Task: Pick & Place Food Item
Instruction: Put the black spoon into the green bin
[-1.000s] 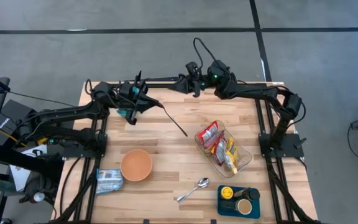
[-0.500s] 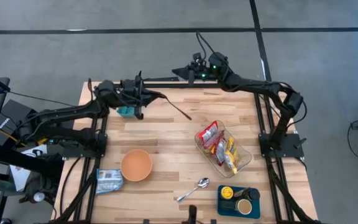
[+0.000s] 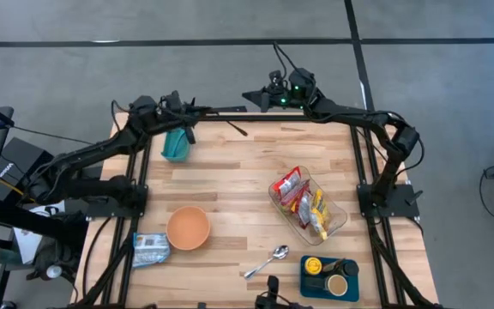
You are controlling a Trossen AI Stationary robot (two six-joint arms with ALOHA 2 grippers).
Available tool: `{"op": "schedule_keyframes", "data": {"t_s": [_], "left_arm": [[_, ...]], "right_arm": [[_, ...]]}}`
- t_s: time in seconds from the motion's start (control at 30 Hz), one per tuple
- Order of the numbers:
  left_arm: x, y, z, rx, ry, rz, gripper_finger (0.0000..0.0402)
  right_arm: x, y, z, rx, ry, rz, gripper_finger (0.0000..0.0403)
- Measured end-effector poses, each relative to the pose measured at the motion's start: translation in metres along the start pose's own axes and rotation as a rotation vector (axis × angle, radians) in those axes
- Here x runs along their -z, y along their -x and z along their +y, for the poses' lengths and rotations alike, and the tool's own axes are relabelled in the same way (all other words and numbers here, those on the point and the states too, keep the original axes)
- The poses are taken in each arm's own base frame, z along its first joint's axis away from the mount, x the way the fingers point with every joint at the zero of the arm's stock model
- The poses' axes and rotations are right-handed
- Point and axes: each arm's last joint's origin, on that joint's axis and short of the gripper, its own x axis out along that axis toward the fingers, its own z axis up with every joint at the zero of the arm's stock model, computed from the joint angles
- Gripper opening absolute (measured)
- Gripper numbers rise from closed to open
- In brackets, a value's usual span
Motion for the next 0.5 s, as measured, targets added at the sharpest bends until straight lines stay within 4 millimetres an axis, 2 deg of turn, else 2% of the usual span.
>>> {"op": "schedule_keyframes", "data": {"t_s": [0.17, 0.5], "left_arm": [[0.006, 0.010, 0.028, -0.151, -0.036, 0.060, 0.0004], [0.017, 0.042, 0.077, -0.399, 0.022, 0.165, 0.0005]], "right_arm": [[0.001, -0.001, 0.001, -0.003, 0.000, 0.002, 0.0001], [0.002, -0.002, 0.003, -0.014, 0.000, 0.010, 0.0000]]}}
